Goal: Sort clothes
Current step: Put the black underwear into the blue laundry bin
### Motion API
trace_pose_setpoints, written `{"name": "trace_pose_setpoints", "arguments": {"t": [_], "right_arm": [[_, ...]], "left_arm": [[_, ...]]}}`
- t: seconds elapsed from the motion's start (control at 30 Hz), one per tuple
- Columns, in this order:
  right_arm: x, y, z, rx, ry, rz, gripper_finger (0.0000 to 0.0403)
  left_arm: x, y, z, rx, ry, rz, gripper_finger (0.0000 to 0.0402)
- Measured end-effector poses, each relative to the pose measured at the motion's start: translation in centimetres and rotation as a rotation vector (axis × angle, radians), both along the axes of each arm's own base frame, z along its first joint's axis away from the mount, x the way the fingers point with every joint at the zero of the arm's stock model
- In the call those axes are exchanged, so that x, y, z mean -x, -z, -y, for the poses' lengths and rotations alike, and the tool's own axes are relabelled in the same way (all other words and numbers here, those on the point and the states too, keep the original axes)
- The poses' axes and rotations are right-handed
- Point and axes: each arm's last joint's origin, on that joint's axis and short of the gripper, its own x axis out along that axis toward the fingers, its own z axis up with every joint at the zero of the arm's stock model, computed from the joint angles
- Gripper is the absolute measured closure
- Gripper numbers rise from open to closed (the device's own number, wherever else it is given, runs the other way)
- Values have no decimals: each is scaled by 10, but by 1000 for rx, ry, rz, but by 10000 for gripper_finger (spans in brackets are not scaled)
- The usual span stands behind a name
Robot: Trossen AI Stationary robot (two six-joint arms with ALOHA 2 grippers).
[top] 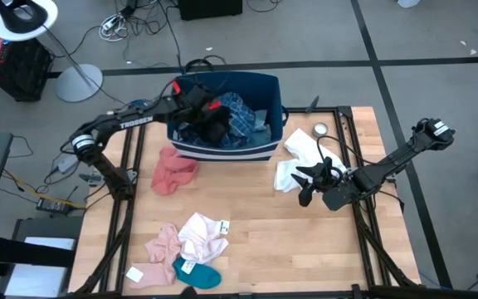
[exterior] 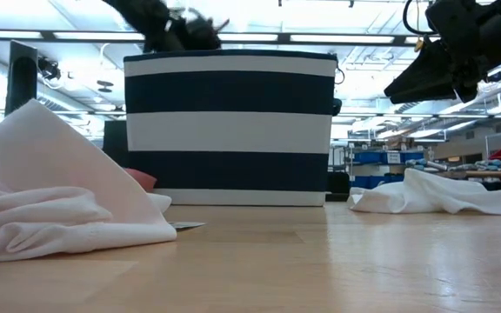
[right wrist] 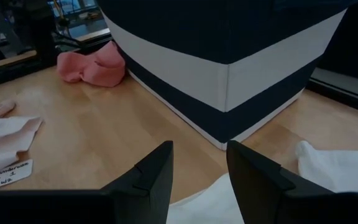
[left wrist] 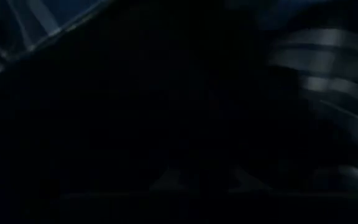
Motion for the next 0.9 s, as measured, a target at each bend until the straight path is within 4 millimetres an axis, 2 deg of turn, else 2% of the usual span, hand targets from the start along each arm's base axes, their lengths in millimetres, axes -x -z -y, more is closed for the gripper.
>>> {"name": "trace_pose_setpoints", "arguments": {"t": [0.2,0.3,0.43,0.57,0.67,0.9], "right_arm": [[0,0,0,-4,0,6,252],[0,0,0,-4,0,6,252],[0,0,0,-4,0,6,252],[0,0,0,-3,0,6,252],[0,0,0,-3,0,6,252],[0,0,0,-1,0,5,252]], "left_arm": [[9,44,-4,46,-102,74,392],[12,53,-5,45,-127,76,375],[13,54,-5,48,-135,69,339],[11,46,-6,59,-129,68,296],[8,31,-8,34,-90,49,274],[2,-18,-4,-27,-24,40,266]]}}
